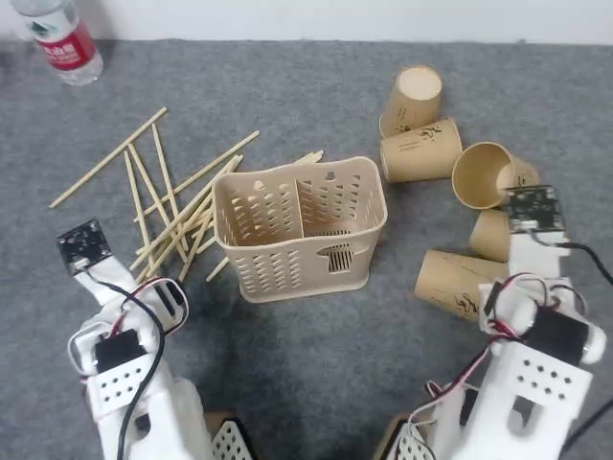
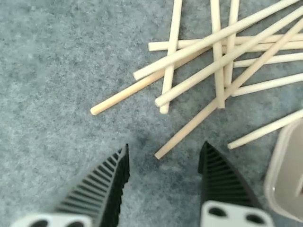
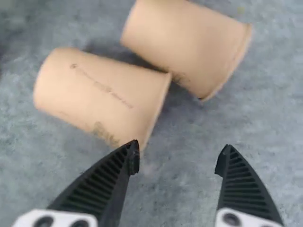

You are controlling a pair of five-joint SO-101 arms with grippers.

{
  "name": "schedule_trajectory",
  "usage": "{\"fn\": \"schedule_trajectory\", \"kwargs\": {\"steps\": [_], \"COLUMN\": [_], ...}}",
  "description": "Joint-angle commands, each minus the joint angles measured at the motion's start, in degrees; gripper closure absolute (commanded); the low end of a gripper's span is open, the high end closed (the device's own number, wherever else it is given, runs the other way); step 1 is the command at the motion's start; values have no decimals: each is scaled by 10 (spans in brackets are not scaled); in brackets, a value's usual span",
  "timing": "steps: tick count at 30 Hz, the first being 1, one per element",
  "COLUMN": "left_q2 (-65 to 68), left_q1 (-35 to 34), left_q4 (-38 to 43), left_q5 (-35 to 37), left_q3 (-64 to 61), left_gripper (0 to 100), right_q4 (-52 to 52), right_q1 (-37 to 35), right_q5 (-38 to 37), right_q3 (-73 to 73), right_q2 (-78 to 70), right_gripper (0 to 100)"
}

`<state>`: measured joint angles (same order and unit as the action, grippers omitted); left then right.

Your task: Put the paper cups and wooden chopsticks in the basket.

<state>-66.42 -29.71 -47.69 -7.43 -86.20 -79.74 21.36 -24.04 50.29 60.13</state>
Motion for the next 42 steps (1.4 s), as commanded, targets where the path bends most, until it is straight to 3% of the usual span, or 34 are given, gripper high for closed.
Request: {"fn": "schedule_trajectory", "kwargs": {"steps": [1,7,13,22,29,42], "left_q2": [-6,-6,-6,-6,-6,-6], "left_q1": [4,4,4,5,5,5], "left_q4": [14,14,22,23,23,24], "left_q5": [4,4,4,4,4,4], "left_q3": [1,0,-4,-4,-4,-4], "left_gripper": [772,772,772,772,772,772], "right_q4": [58,137,197,242,299,286], "right_q1": [21,22,22,34,33,-61], "right_q5": [10,12,15,87,83,50], "right_q3": [-1,-1,-11,-74,-77,-76], "right_q2": [-5,-33,-195,-328,-371,-336], "right_gripper": [731,732,732,763,814,840]}}
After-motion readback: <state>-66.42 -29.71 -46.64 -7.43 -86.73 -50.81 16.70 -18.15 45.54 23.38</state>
